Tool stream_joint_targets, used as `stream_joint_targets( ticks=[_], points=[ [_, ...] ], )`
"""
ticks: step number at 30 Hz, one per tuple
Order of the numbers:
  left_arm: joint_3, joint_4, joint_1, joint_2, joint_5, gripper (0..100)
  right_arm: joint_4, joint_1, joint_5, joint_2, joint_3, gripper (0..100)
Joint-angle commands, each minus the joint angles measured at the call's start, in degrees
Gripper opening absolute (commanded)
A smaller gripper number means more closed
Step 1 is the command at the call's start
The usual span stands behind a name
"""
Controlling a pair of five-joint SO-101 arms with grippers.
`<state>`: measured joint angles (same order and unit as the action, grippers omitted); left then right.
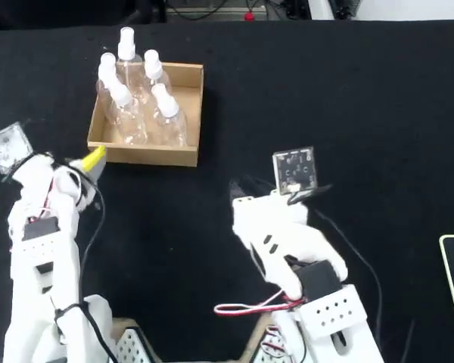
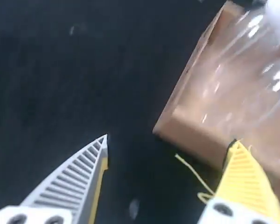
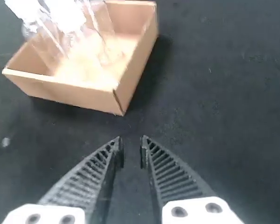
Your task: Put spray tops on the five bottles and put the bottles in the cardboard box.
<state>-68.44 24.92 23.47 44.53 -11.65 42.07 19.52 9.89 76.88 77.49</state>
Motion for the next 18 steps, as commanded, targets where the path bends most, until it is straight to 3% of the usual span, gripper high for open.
stream_joint_targets(
  ticks=[1,4,10,12,18],
  points=[
    [4.9,12.3,0.7,4.2,-0.4,38,-1.5,-3.3,-0.1,-0.2,-1.1,6.2],
    [7.6,19.1,0.7,6.2,0.4,30,-1.5,-4.2,-4.5,-0.2,-2.3,6.3],
    [6.7,22.5,1.0,8.5,13.6,2,-1.5,-4.4,-5.3,-0.2,-2.9,6.0],
    [4.5,22.7,1.2,9.8,15.4,5,-0.6,-4.6,-5.2,-0.2,-3.7,6.0],
    [-4.5,28.0,0.6,22.4,16.2,3,10.5,-3.8,-5.8,-0.1,-3.6,6.1]
  ],
)
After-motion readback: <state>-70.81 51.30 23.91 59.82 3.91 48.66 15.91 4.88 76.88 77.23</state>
